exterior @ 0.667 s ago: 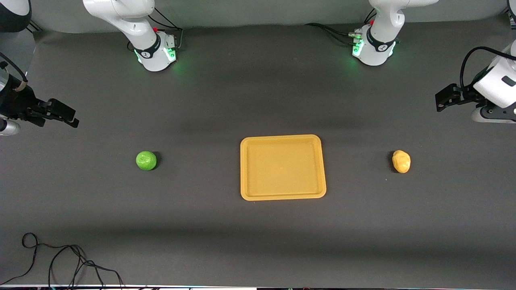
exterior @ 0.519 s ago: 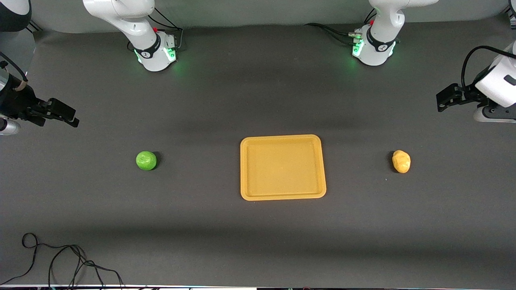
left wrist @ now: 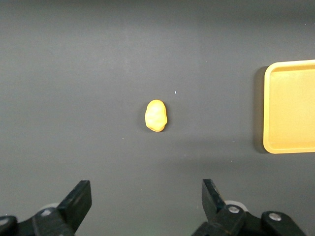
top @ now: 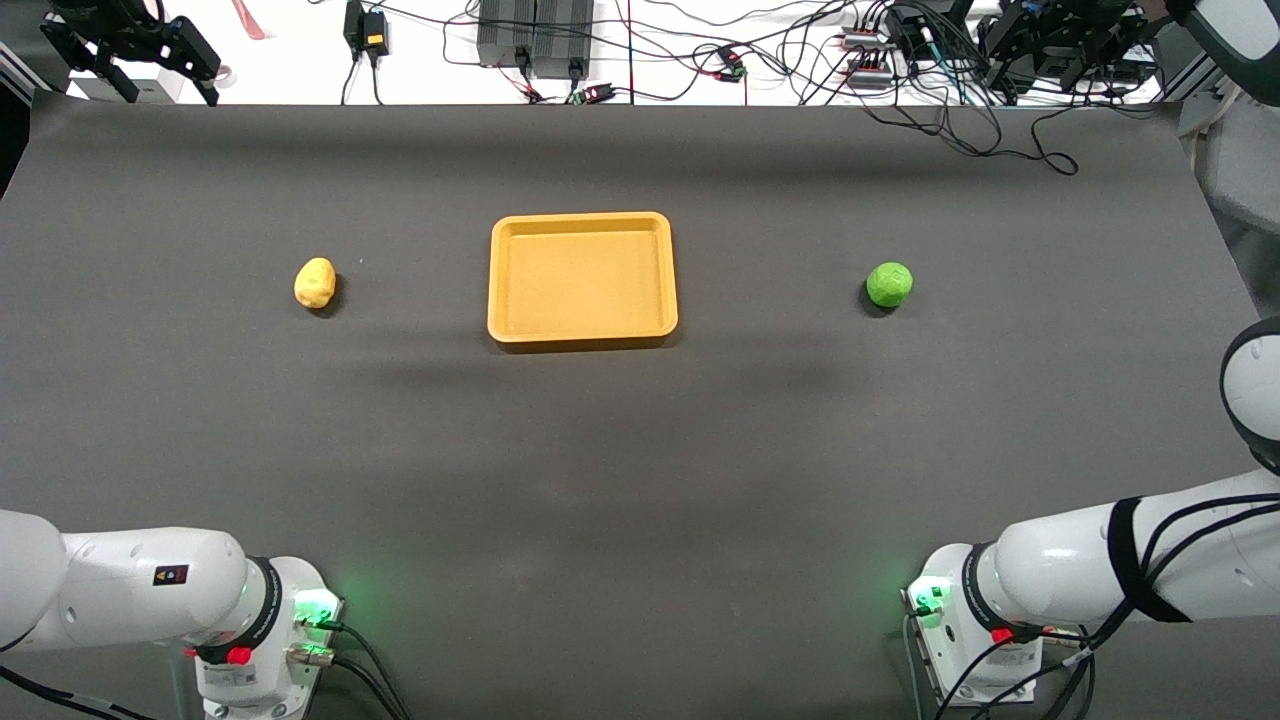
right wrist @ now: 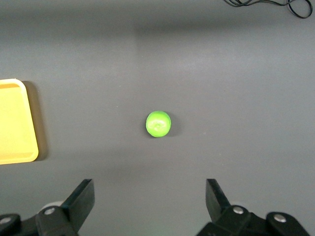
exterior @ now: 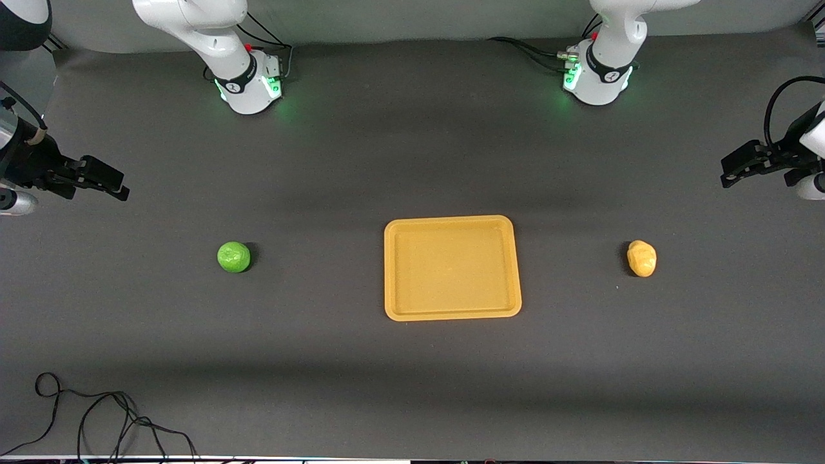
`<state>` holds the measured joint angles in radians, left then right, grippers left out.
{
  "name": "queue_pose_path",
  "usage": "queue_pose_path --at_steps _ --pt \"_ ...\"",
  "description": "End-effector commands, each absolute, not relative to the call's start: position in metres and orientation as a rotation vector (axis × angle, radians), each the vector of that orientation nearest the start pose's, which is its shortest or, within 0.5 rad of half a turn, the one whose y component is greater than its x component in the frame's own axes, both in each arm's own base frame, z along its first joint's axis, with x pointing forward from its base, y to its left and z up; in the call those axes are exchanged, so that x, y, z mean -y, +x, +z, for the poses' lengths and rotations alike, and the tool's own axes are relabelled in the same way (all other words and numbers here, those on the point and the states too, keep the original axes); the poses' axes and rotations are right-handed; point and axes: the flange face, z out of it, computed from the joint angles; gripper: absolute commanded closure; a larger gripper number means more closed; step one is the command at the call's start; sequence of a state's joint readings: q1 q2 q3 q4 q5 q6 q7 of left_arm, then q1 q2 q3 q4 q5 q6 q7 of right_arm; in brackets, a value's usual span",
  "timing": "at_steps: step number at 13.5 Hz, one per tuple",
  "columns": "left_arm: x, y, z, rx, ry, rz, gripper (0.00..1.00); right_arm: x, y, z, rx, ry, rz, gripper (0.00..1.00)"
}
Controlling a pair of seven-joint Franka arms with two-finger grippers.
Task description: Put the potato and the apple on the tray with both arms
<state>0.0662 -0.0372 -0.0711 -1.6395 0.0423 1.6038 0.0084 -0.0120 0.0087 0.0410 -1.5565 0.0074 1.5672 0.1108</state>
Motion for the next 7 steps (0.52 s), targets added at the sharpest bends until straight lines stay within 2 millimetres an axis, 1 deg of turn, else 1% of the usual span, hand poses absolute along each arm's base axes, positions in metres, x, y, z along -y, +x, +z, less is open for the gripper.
queue_pose_path --at_steps 1,3,4,5,6,7 --pt "-0.002 0.544 0.62 -0.027 -3.102 0.001 0.0 -0.009 0.554 0.627 -0.082 -3.138 0.015 0.0" --pt "-0.002 0.543 0.616 -0.027 -3.101 0.038 0.0 0.009 0.555 0.626 -0.065 -3.138 0.019 0.0" --pt "-0.002 0.546 0.607 -0.027 -3.098 0.067 0.0 0.012 0.556 0.624 -0.065 -3.136 0.024 0.0" --pt "-0.004 0.555 0.587 -0.027 -3.09 0.102 0.0 0.012 0.557 0.623 -0.062 -3.136 0.026 0.0" --pt "-0.006 0.568 0.562 -0.028 -3.074 0.143 0.0 0.011 0.558 0.621 -0.062 -3.136 0.031 0.0" --pt "-0.007 0.582 0.542 -0.038 -3.057 0.143 0.0 0.009 0.558 0.621 -0.053 -3.135 0.031 0.0"
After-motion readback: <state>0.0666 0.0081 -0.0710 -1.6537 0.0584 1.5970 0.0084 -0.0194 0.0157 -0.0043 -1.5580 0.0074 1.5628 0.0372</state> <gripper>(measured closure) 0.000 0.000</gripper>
